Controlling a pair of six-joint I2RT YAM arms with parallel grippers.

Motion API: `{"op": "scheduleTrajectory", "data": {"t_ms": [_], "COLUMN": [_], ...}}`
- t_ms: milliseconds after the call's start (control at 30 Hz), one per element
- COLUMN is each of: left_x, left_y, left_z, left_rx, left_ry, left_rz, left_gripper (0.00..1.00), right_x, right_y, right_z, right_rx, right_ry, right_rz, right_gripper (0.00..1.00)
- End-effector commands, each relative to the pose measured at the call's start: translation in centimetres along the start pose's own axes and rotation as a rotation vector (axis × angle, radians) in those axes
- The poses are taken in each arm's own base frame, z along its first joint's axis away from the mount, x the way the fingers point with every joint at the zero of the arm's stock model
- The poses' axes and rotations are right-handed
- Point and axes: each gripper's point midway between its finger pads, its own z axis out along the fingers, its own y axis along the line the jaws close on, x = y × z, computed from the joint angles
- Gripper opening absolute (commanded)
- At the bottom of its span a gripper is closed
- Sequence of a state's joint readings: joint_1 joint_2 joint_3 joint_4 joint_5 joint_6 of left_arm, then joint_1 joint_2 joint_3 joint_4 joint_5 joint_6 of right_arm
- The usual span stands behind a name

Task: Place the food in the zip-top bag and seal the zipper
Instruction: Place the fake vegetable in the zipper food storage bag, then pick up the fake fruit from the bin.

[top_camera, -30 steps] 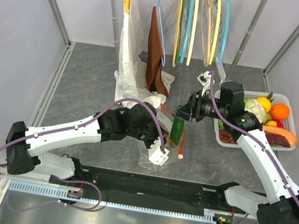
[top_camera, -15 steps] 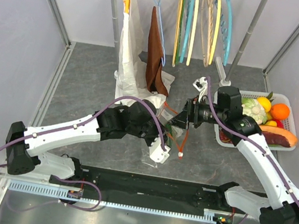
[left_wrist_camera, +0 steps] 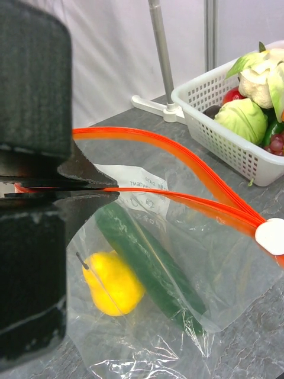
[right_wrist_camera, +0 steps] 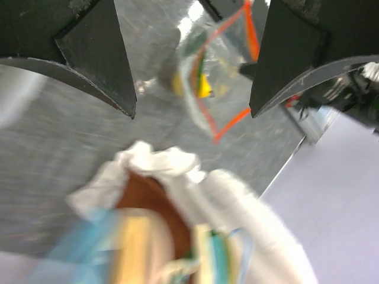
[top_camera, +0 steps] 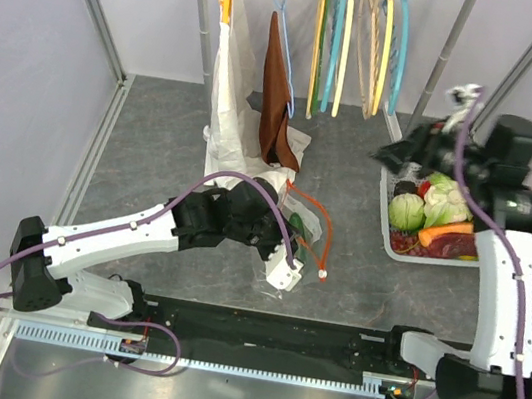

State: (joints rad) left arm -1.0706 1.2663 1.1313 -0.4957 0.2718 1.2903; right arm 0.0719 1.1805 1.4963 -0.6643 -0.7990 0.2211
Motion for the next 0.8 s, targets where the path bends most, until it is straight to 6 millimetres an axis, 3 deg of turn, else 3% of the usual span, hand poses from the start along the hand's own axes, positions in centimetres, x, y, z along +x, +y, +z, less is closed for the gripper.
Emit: {"op": "scheduleTrajectory", "data": {"t_ms": [0, 33, 133, 233, 367, 533, 767], "left_x": [-0.7, -0.7, -0.9, -1.0, -0.8, -0.8, -0.8], "left_y": [0.3, 0.1, 0.0, -0.1, -0.4, -0.6, -0.8], "left_z": [-0.7, -0.6, -0.4, -0.3, -0.3, -0.2, 0.0], "left_rx": [-0.018, -0.013, -0.009, -0.008, -0.004, -0.003, -0.002], "left_ry": [-0.030, -0.033, -0.047, -0.055, -0.051, -0.052, -0.060], "left_rz": [0.012, 0.010, 0.014, 0.014, 0.031, 0.027, 0.026], "left_gripper": [0.02, 0.02, 0.02, 0.02, 0.02, 0.02, 0.02], "right_x": [-0.6, 0.2, 1.8, 2.0, 2.8, 3.8, 1.1], "right_y": [-1.3, -2.4, -4.5, -7.2, -12.1, -18.4, -24.0], "right_z": [-5.5, -6.8, -8.2, -8.8, -9.3, -11.6, -15.8], "right_rx": [-0.032, -0.005, 0.042, 0.099, 0.239, 0.473, 0.834], "right_ry": [-0.015, -0.007, 0.035, 0.055, 0.141, 0.325, 0.352], "right_rz": [0.052, 0.074, 0.131, 0.149, 0.161, 0.104, 0.074], "right_gripper": [0.85, 0.85, 0.85, 0.85, 0.87, 0.91, 0.94]}}
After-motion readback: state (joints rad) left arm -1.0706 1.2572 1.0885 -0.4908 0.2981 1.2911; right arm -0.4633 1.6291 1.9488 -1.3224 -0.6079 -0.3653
